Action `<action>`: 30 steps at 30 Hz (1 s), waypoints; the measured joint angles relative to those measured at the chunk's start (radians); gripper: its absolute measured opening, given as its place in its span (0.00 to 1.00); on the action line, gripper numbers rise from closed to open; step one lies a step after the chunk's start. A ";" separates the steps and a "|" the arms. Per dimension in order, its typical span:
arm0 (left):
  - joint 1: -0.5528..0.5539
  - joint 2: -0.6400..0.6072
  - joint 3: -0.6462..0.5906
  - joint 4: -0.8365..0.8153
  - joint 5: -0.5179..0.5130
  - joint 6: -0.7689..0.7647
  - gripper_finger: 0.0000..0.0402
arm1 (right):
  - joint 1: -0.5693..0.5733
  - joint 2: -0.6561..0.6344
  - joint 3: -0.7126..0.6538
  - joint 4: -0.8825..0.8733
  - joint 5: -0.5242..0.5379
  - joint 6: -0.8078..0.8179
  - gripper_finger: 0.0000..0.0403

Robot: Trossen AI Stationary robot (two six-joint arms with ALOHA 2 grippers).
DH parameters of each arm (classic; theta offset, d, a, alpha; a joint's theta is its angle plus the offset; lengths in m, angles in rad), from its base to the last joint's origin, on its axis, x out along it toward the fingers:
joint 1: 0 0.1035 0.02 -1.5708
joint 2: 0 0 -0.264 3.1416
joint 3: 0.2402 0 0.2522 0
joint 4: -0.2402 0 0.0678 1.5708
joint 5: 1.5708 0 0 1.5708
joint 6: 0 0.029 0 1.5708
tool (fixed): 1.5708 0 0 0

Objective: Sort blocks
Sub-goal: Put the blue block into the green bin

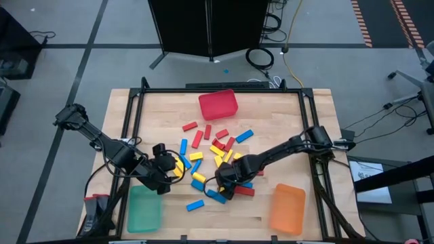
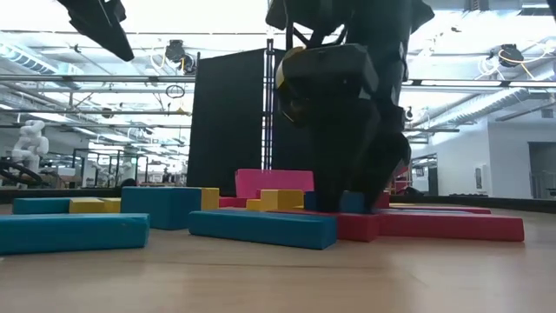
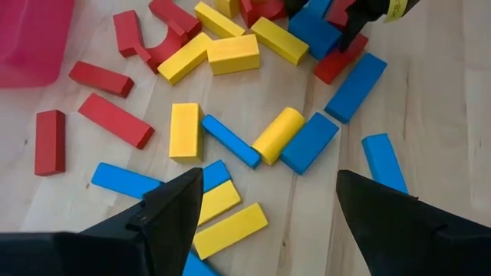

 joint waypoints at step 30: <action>0.000 0.000 0.000 0.002 -0.070 -0.005 0.76 | -0.026 0.002 0.246 -0.196 0.104 -0.119 0.69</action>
